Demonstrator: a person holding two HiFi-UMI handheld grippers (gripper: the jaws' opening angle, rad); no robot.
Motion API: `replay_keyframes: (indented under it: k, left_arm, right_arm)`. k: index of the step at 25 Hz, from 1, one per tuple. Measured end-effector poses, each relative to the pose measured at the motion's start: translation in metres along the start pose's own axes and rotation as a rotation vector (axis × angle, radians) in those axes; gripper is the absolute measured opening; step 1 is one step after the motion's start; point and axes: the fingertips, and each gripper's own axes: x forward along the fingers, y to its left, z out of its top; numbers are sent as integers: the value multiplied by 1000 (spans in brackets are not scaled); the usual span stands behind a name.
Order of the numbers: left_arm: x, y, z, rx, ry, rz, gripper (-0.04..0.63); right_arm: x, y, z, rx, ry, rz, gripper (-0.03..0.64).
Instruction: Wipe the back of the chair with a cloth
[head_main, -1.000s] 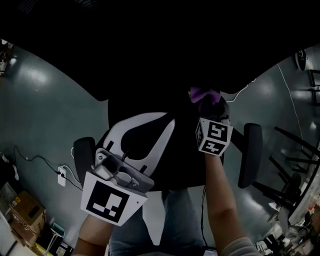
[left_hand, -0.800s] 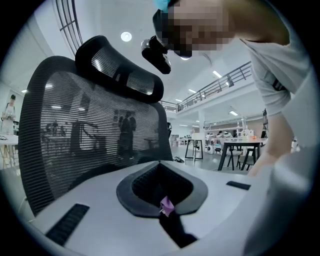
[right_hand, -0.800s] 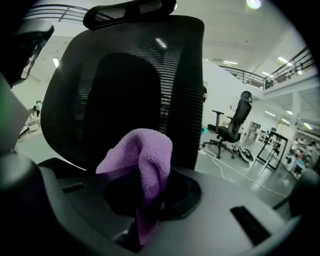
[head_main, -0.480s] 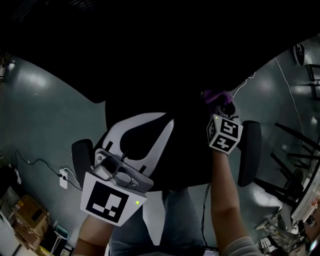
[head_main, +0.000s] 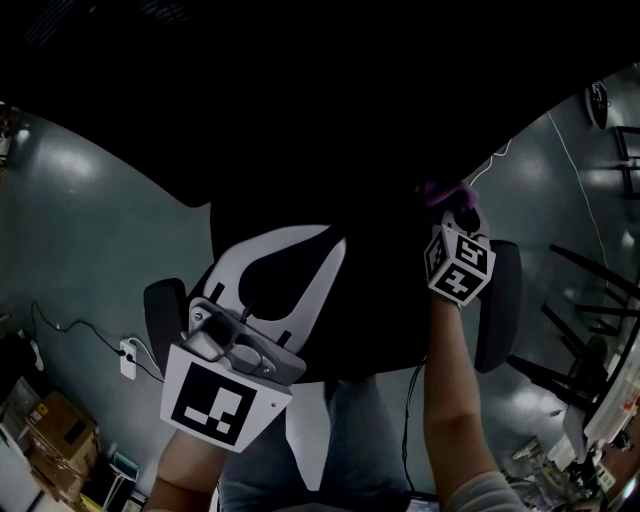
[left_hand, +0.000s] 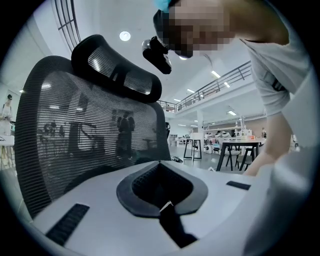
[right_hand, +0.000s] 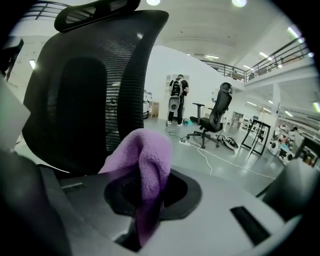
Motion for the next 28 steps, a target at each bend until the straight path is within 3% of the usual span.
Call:
replay_keyframes:
  k: [17, 28]
  left_arm:
    - [-3, -6, 11, 15, -14, -12, 12]
    - [-14, -10, 34, 12, -23, 18, 12]
  right_arm:
    - [-39, 39, 12, -35, -72, 116, 51]
    - [-99, 77, 56, -37, -146, 232, 51]
